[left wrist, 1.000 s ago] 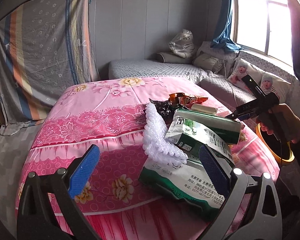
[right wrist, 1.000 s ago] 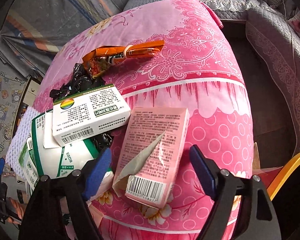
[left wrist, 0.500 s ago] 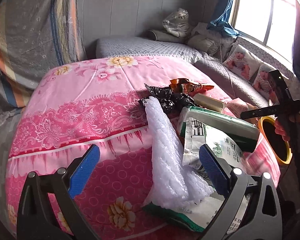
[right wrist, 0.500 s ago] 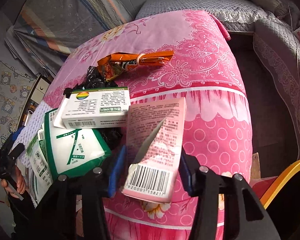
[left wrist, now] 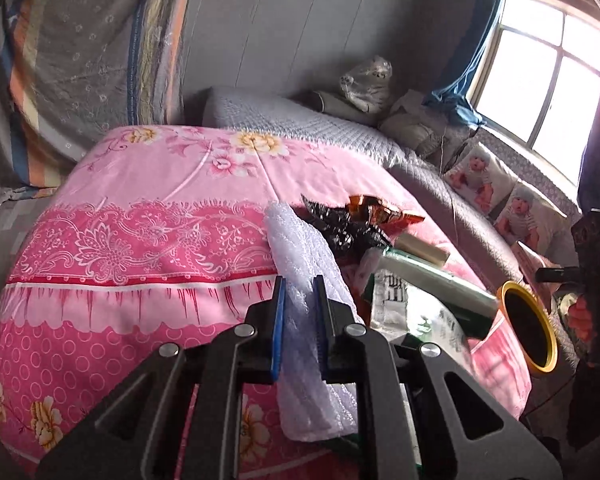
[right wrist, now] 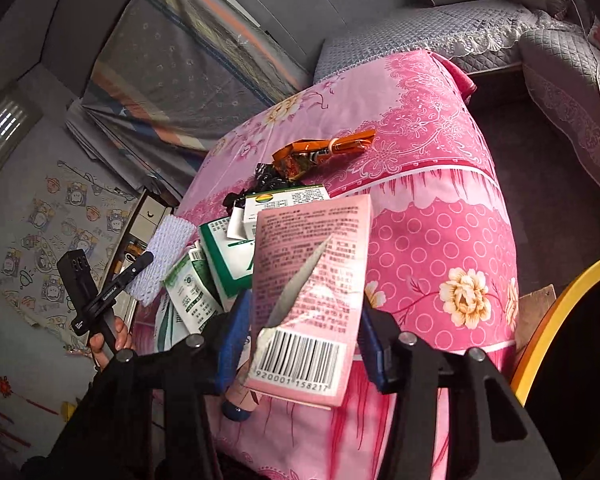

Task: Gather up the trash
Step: 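Carry both items to the yellow bin and open both tools to drop them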

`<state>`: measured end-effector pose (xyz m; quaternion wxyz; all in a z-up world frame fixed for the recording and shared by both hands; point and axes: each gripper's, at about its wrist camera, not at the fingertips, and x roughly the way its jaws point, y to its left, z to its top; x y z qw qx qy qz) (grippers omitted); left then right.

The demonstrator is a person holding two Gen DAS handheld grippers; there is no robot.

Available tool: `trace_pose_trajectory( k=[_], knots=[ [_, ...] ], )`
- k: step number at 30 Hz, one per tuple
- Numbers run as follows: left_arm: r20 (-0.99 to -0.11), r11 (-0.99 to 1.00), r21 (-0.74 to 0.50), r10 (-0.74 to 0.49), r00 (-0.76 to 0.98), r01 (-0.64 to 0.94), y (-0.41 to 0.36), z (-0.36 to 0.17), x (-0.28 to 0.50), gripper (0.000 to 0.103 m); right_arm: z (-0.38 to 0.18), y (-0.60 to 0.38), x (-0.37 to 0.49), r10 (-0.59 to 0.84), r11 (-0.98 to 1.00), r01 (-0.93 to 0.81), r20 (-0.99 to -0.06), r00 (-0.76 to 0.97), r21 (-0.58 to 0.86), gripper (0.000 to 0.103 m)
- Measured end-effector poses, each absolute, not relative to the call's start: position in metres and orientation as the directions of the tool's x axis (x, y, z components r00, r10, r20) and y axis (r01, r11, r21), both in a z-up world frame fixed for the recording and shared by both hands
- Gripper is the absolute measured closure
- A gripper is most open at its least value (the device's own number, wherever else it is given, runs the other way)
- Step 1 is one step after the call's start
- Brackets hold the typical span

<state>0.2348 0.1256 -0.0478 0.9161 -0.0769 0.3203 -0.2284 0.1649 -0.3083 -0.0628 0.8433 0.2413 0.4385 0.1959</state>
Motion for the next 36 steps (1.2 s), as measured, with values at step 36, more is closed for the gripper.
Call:
trace_pose_trajectory(
  k=[36],
  knots=[
    [-0.599, 0.478, -0.177, -0.746, 0.291, 0.86, -0.262, -0.024, 0.154, 0.091, -0.151, -0.523, 0.007, 0.082, 0.72, 0.443, -0.699, 0.71, 0.535, 0.054]
  ],
)
